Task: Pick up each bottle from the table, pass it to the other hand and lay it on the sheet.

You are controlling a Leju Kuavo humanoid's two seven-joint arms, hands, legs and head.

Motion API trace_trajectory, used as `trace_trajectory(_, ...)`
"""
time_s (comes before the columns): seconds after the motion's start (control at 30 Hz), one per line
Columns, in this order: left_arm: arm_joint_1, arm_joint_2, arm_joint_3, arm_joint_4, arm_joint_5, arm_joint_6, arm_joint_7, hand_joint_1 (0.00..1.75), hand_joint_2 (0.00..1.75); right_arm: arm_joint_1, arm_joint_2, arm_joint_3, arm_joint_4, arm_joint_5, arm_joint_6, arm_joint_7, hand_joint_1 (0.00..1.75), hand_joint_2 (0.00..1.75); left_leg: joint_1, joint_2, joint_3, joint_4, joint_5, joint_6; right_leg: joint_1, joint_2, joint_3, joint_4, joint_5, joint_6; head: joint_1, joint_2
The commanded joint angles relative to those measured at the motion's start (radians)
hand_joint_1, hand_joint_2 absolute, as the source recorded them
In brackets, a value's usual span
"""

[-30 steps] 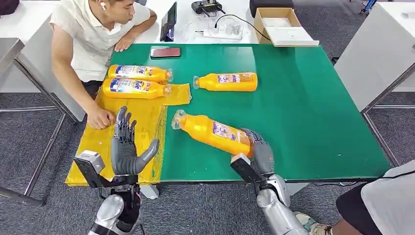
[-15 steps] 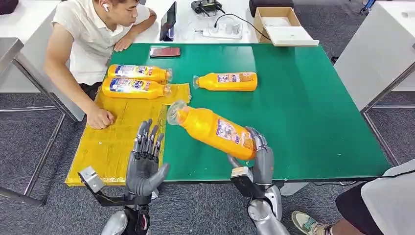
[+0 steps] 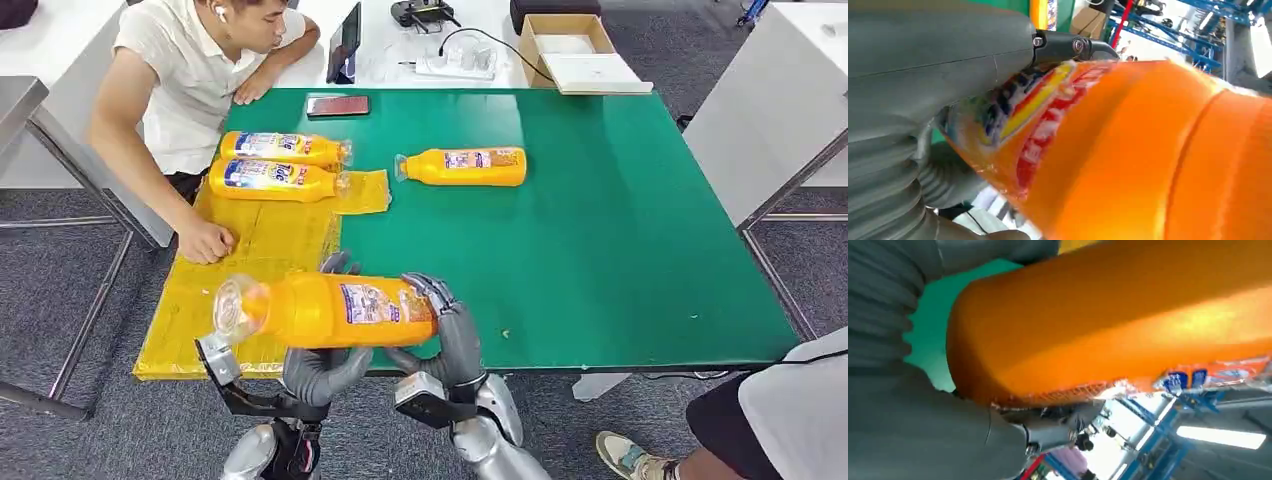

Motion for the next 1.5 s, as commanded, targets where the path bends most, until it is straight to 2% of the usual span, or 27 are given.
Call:
trace_trajectory(0.03, -0.075, 0.015, -0.031, 0.1, 0.016, -0.007, 0.009, 0.0, 1.75, -0.065, 0.036, 0.153, 0.179, 0.021, 0.033, -0.018, 1.75, 1.75, 0.001, 0.001, 0.003, -0.001, -0.001, -0.002, 0.001, 0.0, 0.003, -0.001, 0.0, -0.002, 0.0, 0.0)
trace_trajectory(0.2, -0.076, 0.012, -0.029, 0.092, 0.021, -0.013, -0.003, 0.0, 1.75, -0.069, 0.039, 0.163, 0.19, 0.022, 0.037, -0.013, 1.75, 1.75, 0.002, 0.002, 0.006, -0.002, -0.001, -0.003, 0.002, 0.0, 0.006, -0.002, -0.001, -0.003, 0.0, 0.0)
trace_trajectory(0.23, -0.052, -0.003, 0.008, 0.011, 0.047, -0.002, -0.034, 0.63, 1.75, -0.074, 0.052, 0.178, 0.258, -0.009, 0.053, -0.011, 1.75, 1.75, 0.002, 0.001, 0.005, -0.001, -0.001, -0.003, 0.002, -0.001, 0.005, -0.001, -0.001, -0.003, 0.0, 0.0)
trace_trajectory(0.27, -0.052, -0.003, 0.008, 0.011, 0.047, -0.002, -0.034, 0.63, 1.75, -0.074, 0.052, 0.178, 0.258, -0.009, 0.053, -0.011, 1.75, 1.75, 0.002, 0.0, 0.004, -0.001, -0.001, -0.002, 0.002, -0.002, 0.004, -0.001, -0.001, -0.003, 0.0, 0.0)
trace_trajectory(0.3, -0.049, 0.0, 0.01, 0.004, 0.024, 0.026, -0.034, 1.75, 1.75, -0.075, 0.053, 0.181, 0.269, -0.013, 0.051, -0.014, 1.75, 1.75, 0.002, 0.001, 0.004, -0.001, -0.001, -0.002, 0.002, -0.001, 0.003, -0.001, -0.001, -0.002, 0.0, 0.0)
trace_trajectory(0.7, -0.046, -0.007, 0.024, 0.005, 0.003, 0.062, -0.061, 1.75, 1.75, -0.071, 0.055, 0.192, 0.269, -0.02, 0.065, -0.018, 1.75, 1.75, 0.001, -0.001, 0.002, 0.0, -0.001, -0.002, 0.002, -0.003, 0.003, -0.001, -0.001, -0.002, 0.0, 0.0)
trace_trajectory(0.77, -0.045, -0.004, 0.024, -0.003, 0.005, 0.059, -0.063, 1.69, 1.75, -0.065, 0.057, 0.198, 0.273, -0.022, 0.074, -0.013, 1.75, 1.75, 0.001, -0.002, 0.002, 0.0, 0.0, -0.002, 0.002, -0.004, 0.003, -0.001, -0.001, -0.002, 0.0, 0.0)
trace_trajectory(0.8, -0.043, -0.002, 0.024, -0.007, 0.006, 0.057, -0.063, 1.75, 1.75, -0.062, 0.058, 0.198, 0.278, -0.023, 0.069, -0.01, 1.36, 1.75, 0.002, -0.002, 0.004, 0.0, -0.001, -0.002, 0.003, -0.004, 0.004, -0.001, -0.002, -0.002, 0.0, 0.0)
trace_trajectory(0.83, -0.043, -0.001, 0.025, -0.009, 0.006, 0.057, -0.063, 1.75, 1.75, -0.061, 0.059, 0.198, 0.281, -0.025, 0.07, -0.008, 0.19, 1.75, 0.001, -0.001, 0.002, -0.001, 0.0, -0.001, 0.002, -0.003, 0.002, -0.001, -0.001, -0.002, 0.0, 0.0)
trace_trajectory(0.87, -0.043, 0.004, 0.03, -0.011, -0.001, 0.067, -0.061, 1.75, 1.75, -0.05, 0.066, 0.188, 0.279, -0.035, 0.062, -0.009, 0.0, 1.75, 0.002, -0.001, 0.003, 0.0, -0.001, -0.002, 0.002, -0.004, 0.004, -0.001, -0.002, -0.002, 0.0, 0.0)
trace_trajectory(0.93, -0.05, 0.008, 0.044, -0.01, -0.024, 0.098, -0.071, 1.75, 1.75, -0.053, 0.06, 0.19, 0.276, -0.034, 0.059, -0.008, 0.0, 1.75, 0.002, -0.002, 0.004, -0.001, -0.001, -0.002, 0.002, -0.004, 0.004, -0.001, -0.002, -0.002, 0.0, 0.0)
trace_trajectory(0.97, -0.058, 0.011, 0.053, -0.005, -0.033, 0.112, -0.073, 1.75, 1.75, -0.053, 0.056, 0.188, 0.27, -0.038, 0.055, -0.011, 0.0, 0.0, 0.002, -0.002, 0.005, -0.001, -0.002, -0.003, 0.003, -0.004, 0.005, -0.001, -0.002, -0.003, 0.0, 0.0)
trace_trajectory(1.03, -0.084, 0.029, 0.075, 0.016, -0.112, 0.194, -0.072, 1.75, 1.75, -0.044, 0.04, 0.178, 0.249, -0.035, 0.024, -0.024, 0.0, 0.0, 0.002, -0.002, 0.005, -0.001, -0.001, -0.002, 0.003, -0.004, 0.005, -0.001, -0.002, -0.003, 0.0, 0.0)
trace_trajectory(1.1, -0.129, 0.057, 0.098, 0.084, -0.213, 0.315, -0.022, 1.75, 1.75, -0.011, 0.014, 0.161, 0.198, -0.033, -0.012, -0.035, 0.0, 0.0, 0.002, -0.003, 0.005, -0.001, -0.001, -0.002, 0.002, -0.005, 0.005, -0.001, -0.002, -0.003, 0.0, 0.0)
trace_trajectory(1.13, -0.16, 0.074, 0.107, 0.145, -0.309, 0.423, 0.023, 1.75, 1.75, 0.009, 0.002, 0.147, 0.174, -0.023, -0.048, -0.033, 0.0, 0.0, 0.001, -0.003, 0.003, -0.001, 0.0, -0.002, 0.002, -0.005, 0.004, -0.001, -0.001, -0.002, 0.0, 0.0)
trace_trajectory(1.23, -0.231, 0.103, 0.165, 0.273, -0.494, 0.611, -0.032, 1.75, 1.75, 0.063, -0.031, 0.098, 0.109, 0.004, -0.116, -0.026, 0.0, 0.0, 0.001, -0.008, 0.006, -0.003, 0.002, -0.003, 0.002, -0.01, 0.008, -0.003, -0.001, -0.003, 0.0, 0.0)
trace_trajectory(1.27, -0.232, 0.112, 0.193, 0.279, -0.535, 0.644, -0.044, 1.75, 1.75, 0.079, -0.042, 0.078, 0.09, 0.007, -0.122, -0.027, 0.0, 0.0, 0.001, -0.004, 0.004, -0.002, 0.001, -0.001, 0.001, -0.005, 0.004, -0.002, 0.0, -0.002, 0.0, 0.0)
trace_trajectory(1.37, -0.212, 0.119, 0.24, 0.243, -0.624, 0.692, -0.05, 1.75, 1.75, 0.106, -0.047, 0.007, 0.07, -0.004, -0.152, -0.022, 0.0, 0.0, 0.001, 0.001, 0.005, -0.002, 0.0, -0.002, 0.002, -0.001, 0.004, -0.002, 0.0, -0.002, 0.0, 0.0)
trace_trajectory(1.5, -0.191, 0.131, 0.263, 0.202, -0.722, 0.715, -0.035, 1.75, 1.75, 0.127, -0.062, -0.067, 0.068, -0.011, -0.165, -0.031, 0.0, 0.0, 0.001, -0.001, 0.006, -0.002, -0.001, -0.002, 0.002, -0.004, 0.006, -0.002, -0.001, -0.002, 0.0, 0.0)
